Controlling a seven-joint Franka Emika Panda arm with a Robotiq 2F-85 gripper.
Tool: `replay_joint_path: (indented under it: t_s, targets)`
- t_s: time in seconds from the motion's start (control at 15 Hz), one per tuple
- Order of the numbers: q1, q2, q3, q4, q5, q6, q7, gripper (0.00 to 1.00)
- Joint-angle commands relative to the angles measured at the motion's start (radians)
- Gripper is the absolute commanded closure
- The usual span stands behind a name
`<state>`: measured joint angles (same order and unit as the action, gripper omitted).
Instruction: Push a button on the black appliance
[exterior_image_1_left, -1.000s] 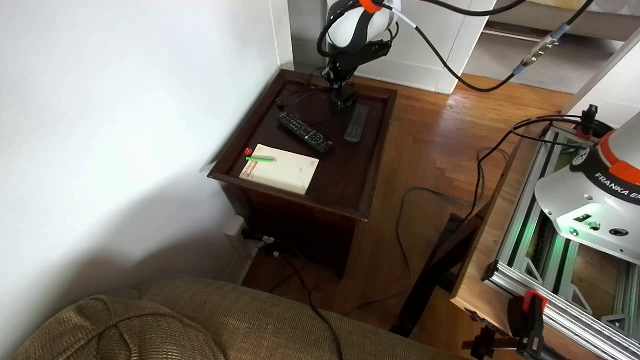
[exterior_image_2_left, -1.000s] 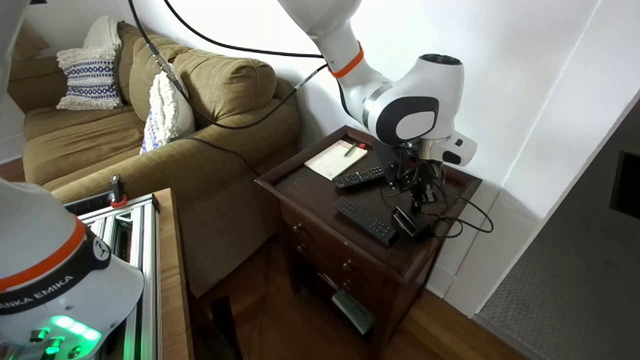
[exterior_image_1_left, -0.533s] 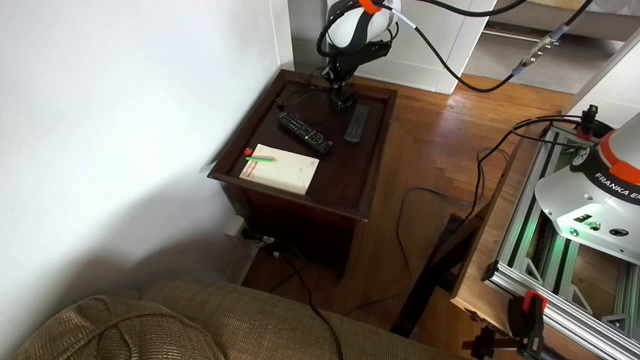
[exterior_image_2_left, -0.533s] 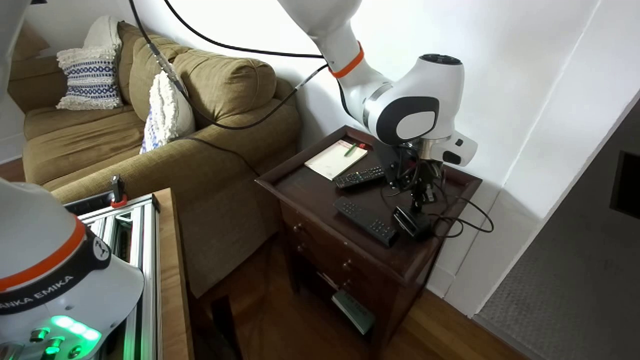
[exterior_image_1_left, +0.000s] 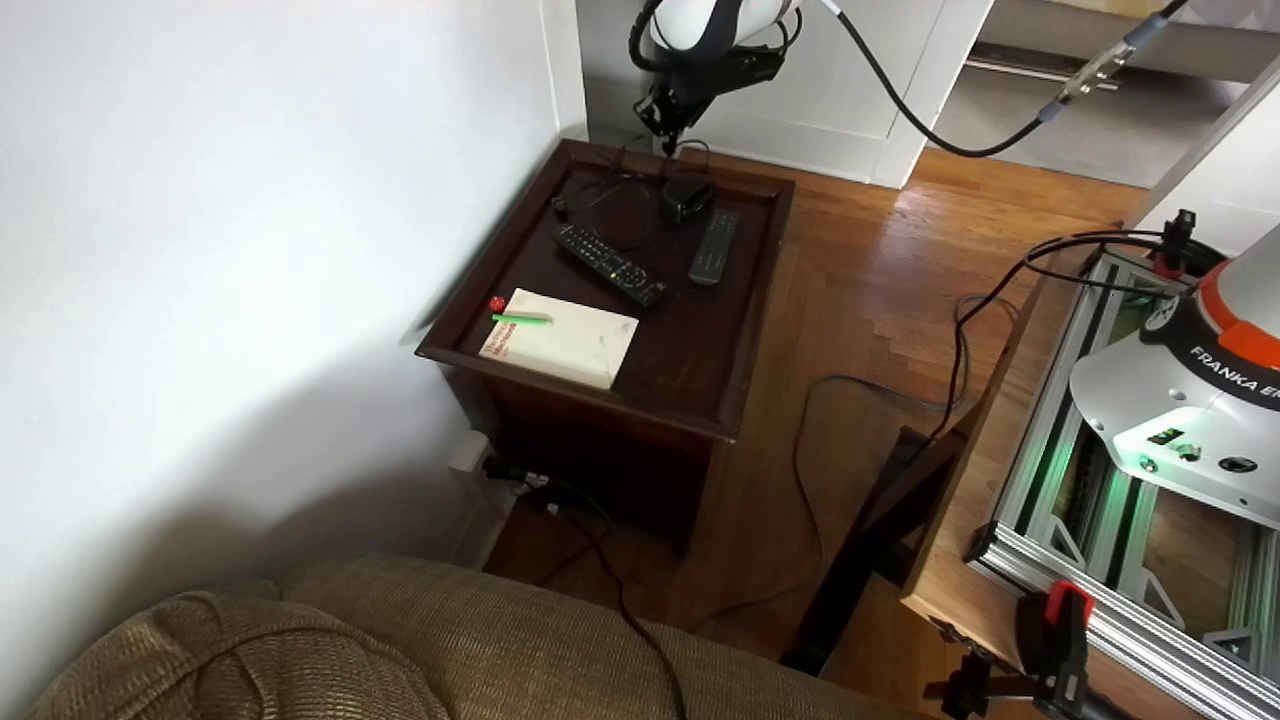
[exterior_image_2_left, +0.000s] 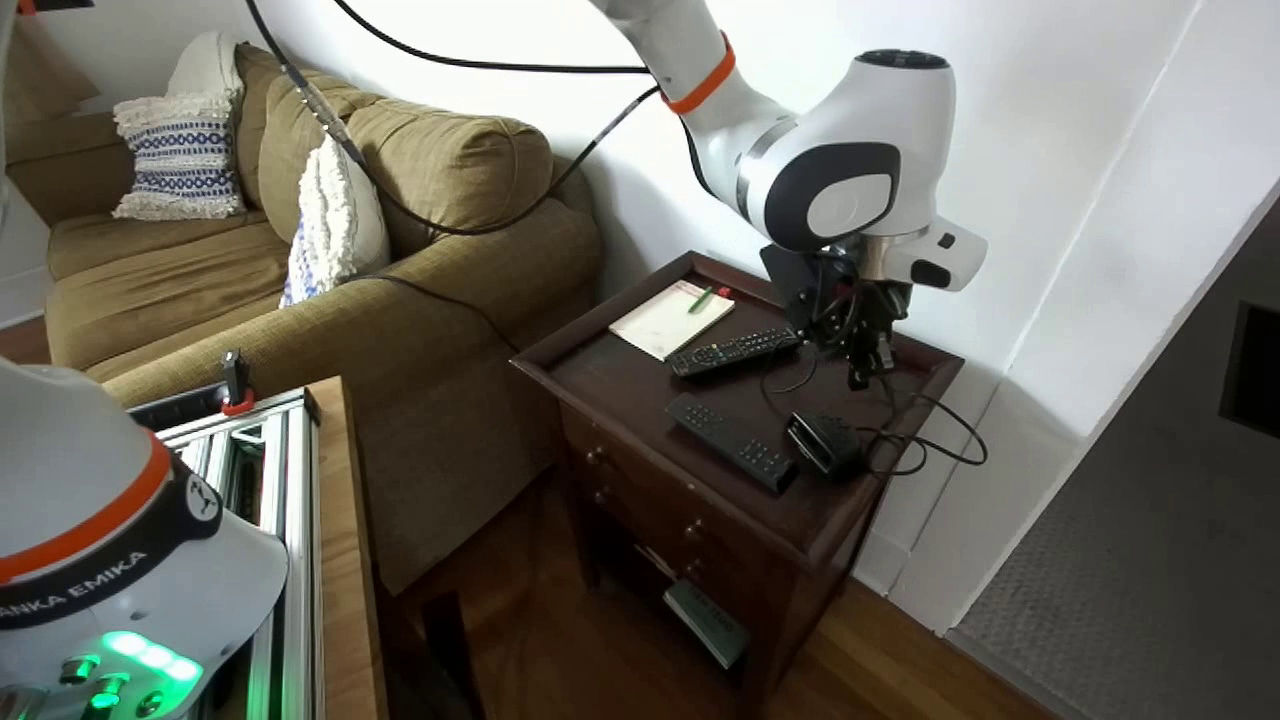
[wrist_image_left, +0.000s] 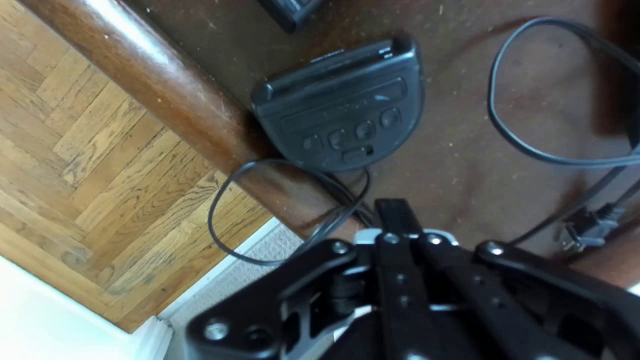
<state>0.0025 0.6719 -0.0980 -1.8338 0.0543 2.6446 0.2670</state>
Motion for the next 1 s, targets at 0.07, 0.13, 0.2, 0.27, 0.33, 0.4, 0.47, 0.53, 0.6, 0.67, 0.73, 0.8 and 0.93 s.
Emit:
replay_joint_path:
  t_s: [0.07, 0.13, 0.2, 0.27, 0.33, 0.4, 0.47, 0.53, 0.6, 0.67, 0.73, 0.8, 0.93]
  targets:
    - [-0.030, -0.156, 0.038, -0.110, 0.047, -0.087, -0.044, 0.60]
    - [-0.013, -0.186, 0.020, -0.132, 0.033, -0.119, -0.018, 0.51]
    - [-0.004, -0.220, 0.013, -0.164, 0.022, -0.134, -0.008, 0.44]
    - [0.003, -0.251, 0.008, -0.196, 0.015, -0.133, 0.004, 0.36]
    - [0.013, -0.279, -0.001, -0.224, 0.005, -0.129, 0.028, 0.29]
    - [0.021, -0.306, -0.005, -0.252, -0.004, -0.137, 0.041, 0.22]
    - [0.029, -0.332, -0.011, -0.280, -0.017, -0.140, 0.060, 0.14]
    - [0.033, -0.353, -0.012, -0.300, -0.025, -0.153, 0.071, 0.07]
    - [0.044, -0.373, -0.021, -0.322, -0.045, -0.152, 0.100, 0.01]
    - [0.045, -0.393, -0.019, -0.340, -0.052, -0.166, 0.108, 0.00]
    - [0.047, -0.409, -0.018, -0.353, -0.060, -0.174, 0.119, 0.00]
    - [0.048, -0.423, -0.015, -0.366, -0.066, -0.182, 0.129, 0.00]
    - [0.045, -0.441, -0.010, -0.384, -0.084, -0.187, 0.132, 0.00]
